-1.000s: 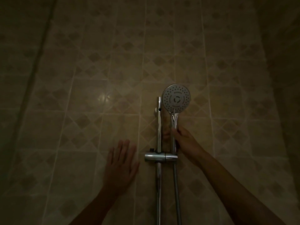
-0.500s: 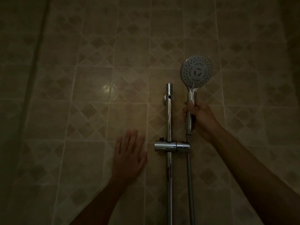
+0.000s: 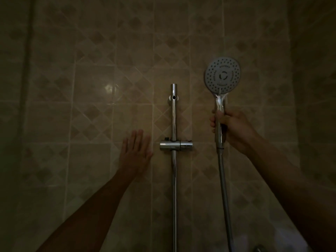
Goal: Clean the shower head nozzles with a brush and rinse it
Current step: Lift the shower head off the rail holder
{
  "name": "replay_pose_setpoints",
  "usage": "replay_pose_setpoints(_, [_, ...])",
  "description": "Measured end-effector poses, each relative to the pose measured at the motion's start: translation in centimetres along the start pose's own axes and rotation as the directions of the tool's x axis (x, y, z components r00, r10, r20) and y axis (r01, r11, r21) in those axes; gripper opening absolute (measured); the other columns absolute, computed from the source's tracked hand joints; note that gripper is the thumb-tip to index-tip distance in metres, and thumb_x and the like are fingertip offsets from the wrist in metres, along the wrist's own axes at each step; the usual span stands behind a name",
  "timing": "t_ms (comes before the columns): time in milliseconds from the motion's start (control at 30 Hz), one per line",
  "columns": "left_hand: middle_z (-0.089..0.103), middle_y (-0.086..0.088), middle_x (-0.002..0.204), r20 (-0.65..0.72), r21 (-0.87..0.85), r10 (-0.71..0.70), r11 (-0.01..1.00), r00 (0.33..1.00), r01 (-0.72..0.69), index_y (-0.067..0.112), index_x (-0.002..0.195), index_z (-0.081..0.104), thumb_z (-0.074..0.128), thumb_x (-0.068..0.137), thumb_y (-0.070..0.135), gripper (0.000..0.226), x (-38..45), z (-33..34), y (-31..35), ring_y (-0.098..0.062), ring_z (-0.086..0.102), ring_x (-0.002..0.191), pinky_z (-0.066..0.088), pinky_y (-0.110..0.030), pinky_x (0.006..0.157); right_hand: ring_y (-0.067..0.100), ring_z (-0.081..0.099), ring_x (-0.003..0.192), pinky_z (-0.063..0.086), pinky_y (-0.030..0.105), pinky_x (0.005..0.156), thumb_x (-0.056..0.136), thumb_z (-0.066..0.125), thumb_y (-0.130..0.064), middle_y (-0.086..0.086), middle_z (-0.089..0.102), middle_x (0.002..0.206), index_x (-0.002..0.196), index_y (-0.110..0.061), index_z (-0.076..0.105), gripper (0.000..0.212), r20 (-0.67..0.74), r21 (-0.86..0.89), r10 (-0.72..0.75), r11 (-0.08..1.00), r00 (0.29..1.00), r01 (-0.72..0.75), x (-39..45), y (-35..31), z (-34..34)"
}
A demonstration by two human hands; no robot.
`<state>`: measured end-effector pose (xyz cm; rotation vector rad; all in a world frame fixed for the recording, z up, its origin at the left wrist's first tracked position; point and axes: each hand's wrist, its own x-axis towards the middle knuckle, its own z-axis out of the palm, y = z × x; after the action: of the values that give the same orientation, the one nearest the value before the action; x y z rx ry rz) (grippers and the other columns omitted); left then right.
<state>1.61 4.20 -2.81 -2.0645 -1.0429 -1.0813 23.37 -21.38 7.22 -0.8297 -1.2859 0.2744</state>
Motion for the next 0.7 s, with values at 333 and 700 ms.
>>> replay_pose_setpoints(333, [0.067, -0.012, 0.117, 0.505, -0.487, -0.148, 0.765, 0.85, 0.422, 0.013, 0.102, 0.07, 0.061, 0.085, 0.027, 0.024, -0.8, -8.3, 1.0, -0.027, 0.063, 0.107, 0.05, -0.037, 0.095, 0.021, 0.067, 0.078, 0.052, 0.039, 0.076, 0.093, 0.059, -0.027, 0.007, 0.071, 0.081, 0.093, -0.014, 0.069, 0.016, -0.009, -0.053, 0.078, 0.995, 0.997, -0.079, -9.1, 1.1, -0.7])
replay_pose_setpoints(700, [0.076, 0.004, 0.08, 0.63, -0.747, 0.064, -0.224, 0.774, 0.626, 0.011, 0.094, 0.067, 0.058, 0.089, 0.024, 0.018, -24.8, -12.3, 17.4, -0.009, 0.071, 0.074, 0.053, -0.018, 0.067, 0.024, 0.062, 0.08, 0.047, 0.047, 0.084, 0.097, 0.053, -0.026, 0.011, 0.065, 0.083, 0.081, -0.017, 0.071, 0.025, 0.139, 0.082, 0.231, 0.966, 0.963, -0.244, -19.6, 2.4, 1.0])
